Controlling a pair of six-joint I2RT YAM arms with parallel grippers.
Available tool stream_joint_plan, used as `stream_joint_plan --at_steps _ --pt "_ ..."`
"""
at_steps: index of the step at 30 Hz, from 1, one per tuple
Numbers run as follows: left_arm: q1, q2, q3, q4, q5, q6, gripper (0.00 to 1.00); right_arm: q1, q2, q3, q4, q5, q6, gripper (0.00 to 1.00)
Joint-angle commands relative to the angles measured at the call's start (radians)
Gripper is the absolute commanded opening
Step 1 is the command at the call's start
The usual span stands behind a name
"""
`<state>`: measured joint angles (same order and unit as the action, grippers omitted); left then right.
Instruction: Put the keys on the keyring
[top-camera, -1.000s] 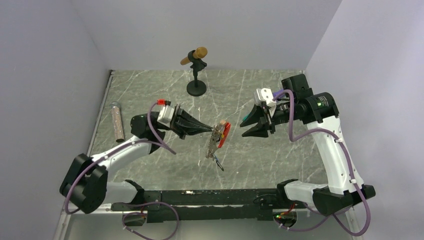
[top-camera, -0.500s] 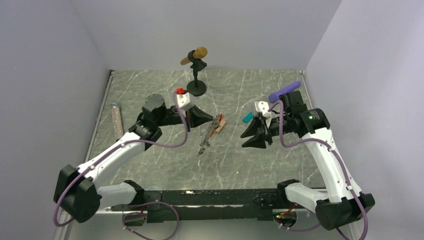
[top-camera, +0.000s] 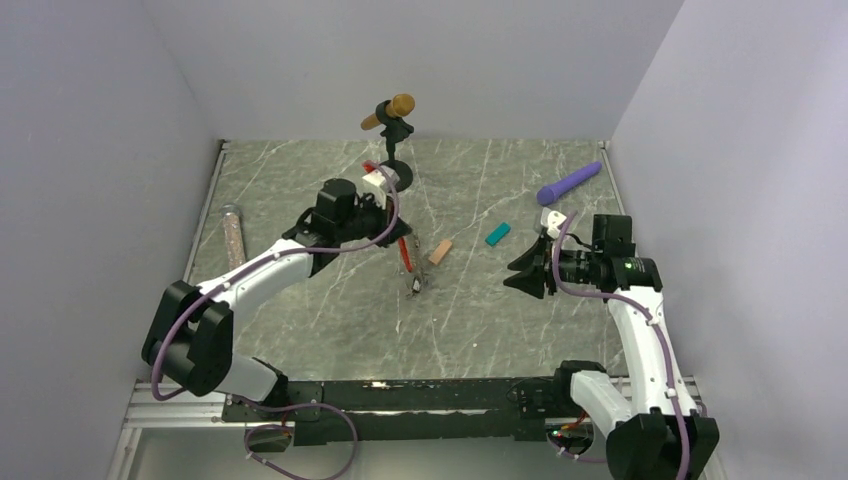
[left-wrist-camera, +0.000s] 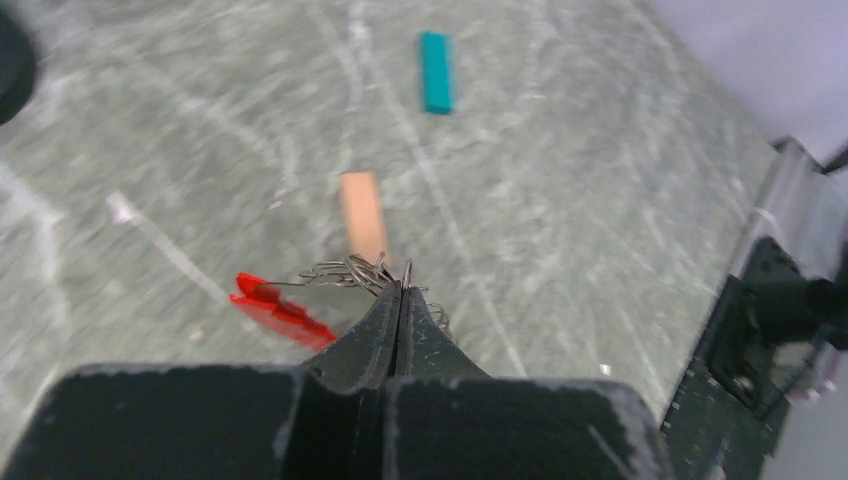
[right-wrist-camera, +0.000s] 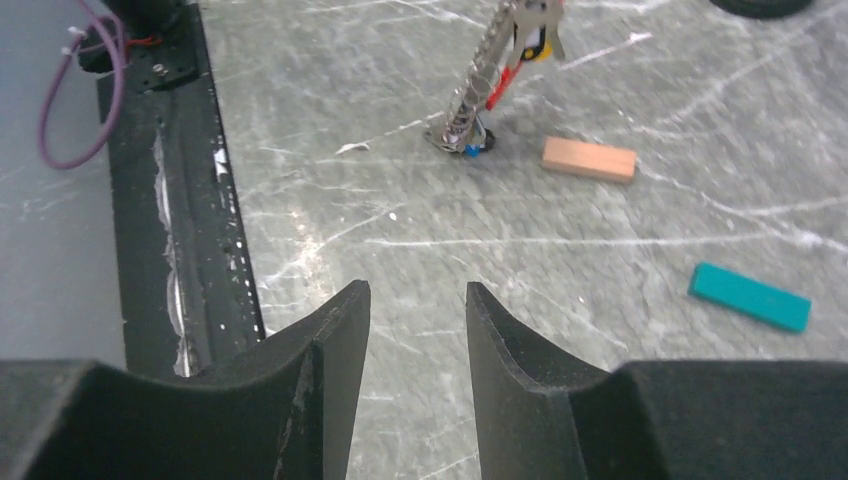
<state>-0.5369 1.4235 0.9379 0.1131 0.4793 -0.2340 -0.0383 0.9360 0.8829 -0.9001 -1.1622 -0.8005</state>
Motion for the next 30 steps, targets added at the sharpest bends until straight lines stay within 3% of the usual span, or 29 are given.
stream_joint_plan --at_steps 1,6,12,13,18,22,27,30 --pt "0.083 -0.013 -0.058 -0.024 -0.164 -0.062 0.00 -0.076 -0.026 -0.071 0.125 -0.080 0.008 0.45" --pt "0.146 -0.050 -0.185 -0.042 -0.251 -0.090 0.00 -0.125 -0.023 -0.095 0.096 -0.094 -0.055 0.45" --pt "0.162 -0.251 -0.253 -0.061 -0.550 -0.109 0.00 -0.145 -0.043 -0.112 0.101 -0.081 -0.057 0.45" --pt "0.166 -0.280 -0.254 -0.070 -0.583 -0.114 0.06 -0.147 -0.050 -0.114 0.105 -0.076 -0.054 0.45" --pt "0.197 -0.379 -0.222 -0.180 -0.592 -0.129 0.61 -0.157 -0.082 -0.127 0.144 -0.046 -0.015 0.46" --pt "0.201 -0.521 -0.220 -0.228 -0.494 -0.096 0.85 -0.181 -0.112 -0.141 0.188 -0.037 0.053 0.46" --pt "0.203 -0.676 -0.182 -0.324 -0.324 -0.062 0.94 -0.236 -0.139 -0.153 0.331 -0.003 0.274 0.49" --pt "0.203 -0.773 -0.140 -0.399 -0.274 -0.057 0.96 -0.251 -0.136 -0.100 0.373 0.077 0.444 0.58"
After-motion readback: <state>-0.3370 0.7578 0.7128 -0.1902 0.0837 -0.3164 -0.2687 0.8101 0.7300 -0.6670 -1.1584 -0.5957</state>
